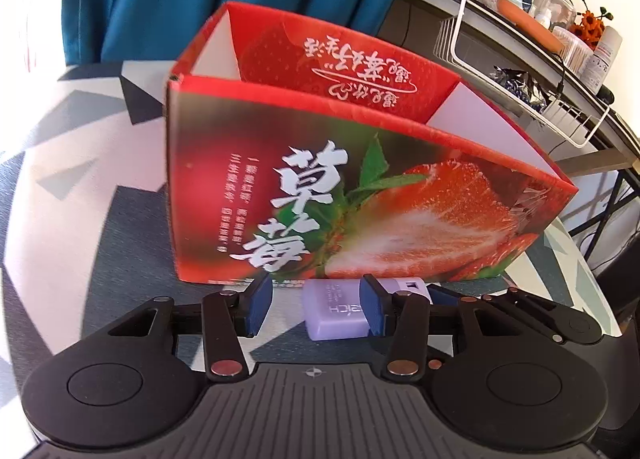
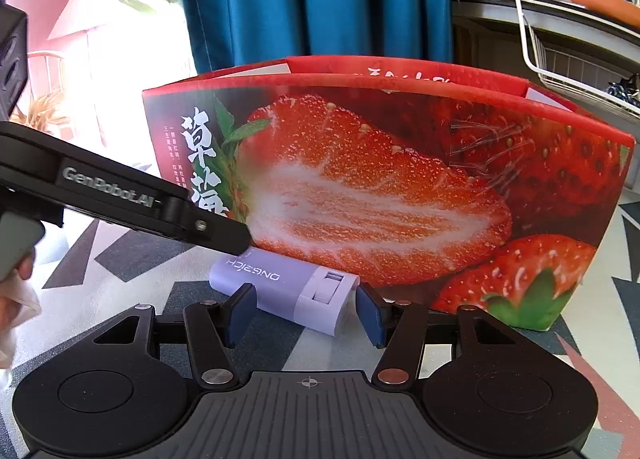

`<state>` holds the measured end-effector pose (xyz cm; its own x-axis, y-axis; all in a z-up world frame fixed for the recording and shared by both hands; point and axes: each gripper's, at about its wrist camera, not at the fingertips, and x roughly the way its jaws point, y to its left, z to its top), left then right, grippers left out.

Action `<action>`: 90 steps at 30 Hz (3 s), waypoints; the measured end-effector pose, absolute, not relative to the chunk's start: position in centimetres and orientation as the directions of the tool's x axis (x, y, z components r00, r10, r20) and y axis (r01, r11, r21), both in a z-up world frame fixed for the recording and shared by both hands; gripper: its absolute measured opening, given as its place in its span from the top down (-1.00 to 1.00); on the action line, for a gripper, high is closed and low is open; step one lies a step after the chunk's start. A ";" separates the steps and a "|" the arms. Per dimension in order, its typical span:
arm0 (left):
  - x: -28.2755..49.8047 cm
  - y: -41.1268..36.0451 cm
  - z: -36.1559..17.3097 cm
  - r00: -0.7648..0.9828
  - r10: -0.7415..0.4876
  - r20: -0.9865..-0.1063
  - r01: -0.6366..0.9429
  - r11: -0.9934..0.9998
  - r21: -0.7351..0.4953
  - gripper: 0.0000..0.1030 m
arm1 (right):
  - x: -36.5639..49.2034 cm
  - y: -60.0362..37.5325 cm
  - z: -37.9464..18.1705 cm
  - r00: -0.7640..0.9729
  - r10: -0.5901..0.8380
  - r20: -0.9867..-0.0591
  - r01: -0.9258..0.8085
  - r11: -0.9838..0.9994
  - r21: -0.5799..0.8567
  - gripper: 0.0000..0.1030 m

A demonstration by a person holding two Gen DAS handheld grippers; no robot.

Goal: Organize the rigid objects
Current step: 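Grasp the purple power bank with the left gripper, then carry the purple power bank into the red box and open the left gripper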

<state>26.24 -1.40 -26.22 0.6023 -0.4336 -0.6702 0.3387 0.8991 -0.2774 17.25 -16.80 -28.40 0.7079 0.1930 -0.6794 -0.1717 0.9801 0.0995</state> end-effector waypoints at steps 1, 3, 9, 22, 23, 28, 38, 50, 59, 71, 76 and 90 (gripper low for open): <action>26.3 -1.5 -26.4 0.595 -0.439 -0.673 0.343 0.896 -0.282 0.03 | 17.3 -16.8 -28.4 0.705 0.197 -0.681 -0.172 0.980 0.105 0.00; 26.5 -1.8 -26.9 0.579 -0.449 -0.681 0.349 0.891 -0.291 0.13 | 17.4 -16.8 -28.5 0.700 0.202 -0.685 -0.178 0.978 0.107 0.00; 26.2 -2.4 -27.4 0.574 -0.469 -0.672 0.337 0.883 -0.328 0.22 | 17.6 -16.5 -28.7 0.684 0.196 -0.703 -0.185 0.978 0.092 -0.03; 24.3 -2.4 -26.0 0.600 -0.435 -0.671 0.301 0.900 -0.314 0.22 | 16.0 -15.2 -27.5 0.692 0.183 -0.698 -0.224 0.974 0.034 -0.02; 24.2 -2.4 -25.7 0.603 -0.436 -0.668 0.304 0.900 -0.313 0.22 | 15.8 -15.2 -27.2 0.696 0.183 -0.695 -0.224 0.974 0.033 -0.01; 23.0 -2.3 -24.1 0.626 -0.447 -0.639 0.321 0.895 -0.310 0.22 | 14.8 -15.2 -25.4 0.722 0.178 -0.669 -0.221 0.975 0.020 0.00; 21.2 -1.7 -19.8 0.688 -0.472 -0.552 0.353 0.881 -0.314 0.22 | 13.3 -14.4 -20.6 0.796 0.164 -0.583 -0.241 0.969 -0.057 0.06; 23.5 -2.6 -15.3 0.718 -0.489 -0.495 0.382 0.872 -0.307 0.19 | 16.6 -15.4 -16.3 0.835 0.173 -0.522 -0.258 0.961 -0.095 0.09; 30.4 -4.4 -16.1 0.656 -0.494 -0.570 0.347 0.869 -0.353 0.18 | 22.9 -17.4 -17.7 0.778 0.172 -0.604 -0.265 0.962 -0.068 0.08; 36.6 -4.1 -18.9 0.591 -0.467 -0.658 0.250 0.881 -0.401 0.18 | 31.2 -18.8 -20.5 0.595 0.255 -0.762 -0.249 0.960 0.126 0.08; 37.3 -4.4 -19.9 0.570 -0.471 -0.673 0.264 0.881 -0.393 0.18 | 32.5 -19.0 -22.0 0.565 0.219 -0.796 -0.234 0.967 0.099 0.22; 35.4 -4.8 -18.8 0.625 -0.465 -0.627 0.340 0.885 -0.318 -0.29 | 31.2 -18.4 -20.8 0.629 0.139 -0.765 -0.237 0.971 -0.018 0.19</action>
<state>35.36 -4.83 -18.78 0.6246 -0.4649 -0.6275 0.3397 0.8852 -0.3178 31.22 -18.40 -20.76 0.6285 0.1393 -0.7652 -0.2374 0.9712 -0.0182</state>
